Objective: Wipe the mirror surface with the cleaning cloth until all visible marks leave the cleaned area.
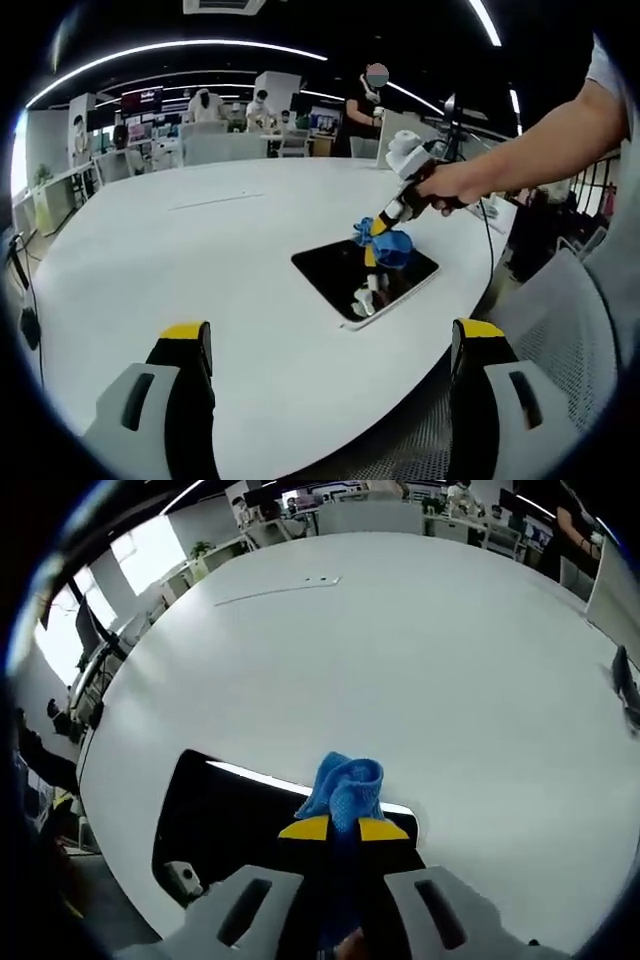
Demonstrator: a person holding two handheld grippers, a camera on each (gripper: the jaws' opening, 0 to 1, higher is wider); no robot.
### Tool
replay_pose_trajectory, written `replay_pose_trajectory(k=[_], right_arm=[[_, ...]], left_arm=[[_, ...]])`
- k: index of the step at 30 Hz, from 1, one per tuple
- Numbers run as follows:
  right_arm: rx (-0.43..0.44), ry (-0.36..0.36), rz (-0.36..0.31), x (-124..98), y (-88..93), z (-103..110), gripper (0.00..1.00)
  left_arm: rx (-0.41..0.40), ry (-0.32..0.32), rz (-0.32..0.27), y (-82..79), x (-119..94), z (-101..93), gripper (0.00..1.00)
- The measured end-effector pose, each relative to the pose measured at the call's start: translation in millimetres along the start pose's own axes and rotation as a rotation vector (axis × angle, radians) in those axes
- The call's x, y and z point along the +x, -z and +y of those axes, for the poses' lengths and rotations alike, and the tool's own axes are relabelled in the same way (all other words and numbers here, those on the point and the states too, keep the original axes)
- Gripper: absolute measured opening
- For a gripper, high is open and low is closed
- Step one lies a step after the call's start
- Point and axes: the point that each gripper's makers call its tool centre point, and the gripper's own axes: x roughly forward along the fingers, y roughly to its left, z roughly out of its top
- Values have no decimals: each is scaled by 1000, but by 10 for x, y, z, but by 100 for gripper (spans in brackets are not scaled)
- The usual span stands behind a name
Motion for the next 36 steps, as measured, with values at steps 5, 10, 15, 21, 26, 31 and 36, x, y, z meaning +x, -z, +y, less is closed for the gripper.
replay_pose_trajectory(k=[5,10,15,21,26,31,36], right_arm=[[5,-10,2,65,-36,122,2],[10,-35,1,133,-72,332,2],[-14,-60,3,179,-105,597,2],[-49,-82,13,247,-159,865,2],[-59,-100,17,276,-189,1036,2],[-88,-118,17,265,-182,1251,2],[-136,-135,21,287,-205,1431,2]], left_arm=[[2,-1,8,17,-1,3,99],[5,0,15,29,1,0,99],[5,-2,23,49,4,7,99],[5,-7,30,56,-5,14,99],[10,-4,40,82,1,12,99],[23,-12,44,86,-1,22,99],[28,-13,48,98,3,27,99]])
